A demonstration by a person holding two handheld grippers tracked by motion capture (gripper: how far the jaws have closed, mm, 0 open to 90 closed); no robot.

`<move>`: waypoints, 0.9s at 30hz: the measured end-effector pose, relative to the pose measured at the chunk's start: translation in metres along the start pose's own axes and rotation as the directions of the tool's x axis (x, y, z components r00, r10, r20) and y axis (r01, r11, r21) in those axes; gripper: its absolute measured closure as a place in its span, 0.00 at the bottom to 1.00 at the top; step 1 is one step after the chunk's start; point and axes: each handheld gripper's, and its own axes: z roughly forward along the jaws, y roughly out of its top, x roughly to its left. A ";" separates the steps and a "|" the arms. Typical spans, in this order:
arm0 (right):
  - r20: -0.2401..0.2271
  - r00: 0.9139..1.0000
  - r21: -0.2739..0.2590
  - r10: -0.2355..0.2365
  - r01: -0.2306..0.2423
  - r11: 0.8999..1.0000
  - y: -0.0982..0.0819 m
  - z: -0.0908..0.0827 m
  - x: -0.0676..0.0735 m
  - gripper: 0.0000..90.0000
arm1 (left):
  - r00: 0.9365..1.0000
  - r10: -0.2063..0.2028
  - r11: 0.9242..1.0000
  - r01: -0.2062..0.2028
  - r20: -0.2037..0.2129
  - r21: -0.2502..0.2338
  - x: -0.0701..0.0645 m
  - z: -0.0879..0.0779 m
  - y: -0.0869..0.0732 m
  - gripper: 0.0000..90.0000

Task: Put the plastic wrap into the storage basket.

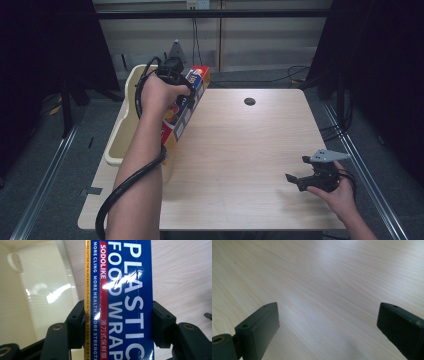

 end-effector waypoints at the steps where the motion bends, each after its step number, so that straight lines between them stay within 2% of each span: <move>1: 0.000 1.000 0.000 0.000 0.000 1.000 0.000 0.000 0.000 0.04 | 1.000 0.000 1.000 0.000 0.000 0.000 0.000 0.000 0.000 0.45; 3: 0.007 1.000 -0.002 -0.003 0.003 1.000 0.000 0.000 0.000 0.04 | 1.000 -0.016 1.000 0.016 -0.003 -0.004 0.004 -0.004 -0.001 0.45; 6: 0.006 1.000 -0.007 -0.003 0.003 1.000 0.000 0.000 0.000 0.04 | 1.000 -0.016 1.000 0.016 -0.010 -0.003 0.011 -0.010 -0.004 0.45; 8: 0.003 1.000 -0.005 -0.006 0.006 1.000 0.000 0.000 -0.001 0.04 | 0.999 -0.039 0.999 0.039 -0.018 -0.012 0.015 -0.015 -0.006 0.45; 11: 0.001 1.000 -0.003 -0.005 0.005 1.000 0.000 0.000 0.000 0.04 | 0.999 -0.045 0.999 0.045 -0.021 -0.011 0.018 -0.019 -0.008 0.45; 12: 0.001 1.000 0.002 0.004 -0.004 1.000 0.000 0.000 0.000 0.04 | 0.998 -0.059 0.998 0.058 -0.022 -0.017 0.021 -0.022 -0.009 0.45; 14: 0.001 1.000 -0.002 -0.004 0.004 1.000 0.000 0.000 0.000 0.04 | 0.998 -0.051 0.999 0.051 -0.026 -0.011 0.023 -0.024 -0.010 0.45; 24: 0.007 1.000 -0.003 -0.004 0.004 1.000 0.000 -0.001 0.001 0.05 | 0.994 -0.102 0.994 0.101 -0.037 -0.028 0.037 -0.037 -0.018 0.45; 27: 0.004 1.000 0.000 -0.012 0.012 1.000 0.000 -0.001 0.000 0.05 | 0.994 -0.099 0.995 0.098 -0.041 -0.030 0.042 -0.039 -0.020 0.45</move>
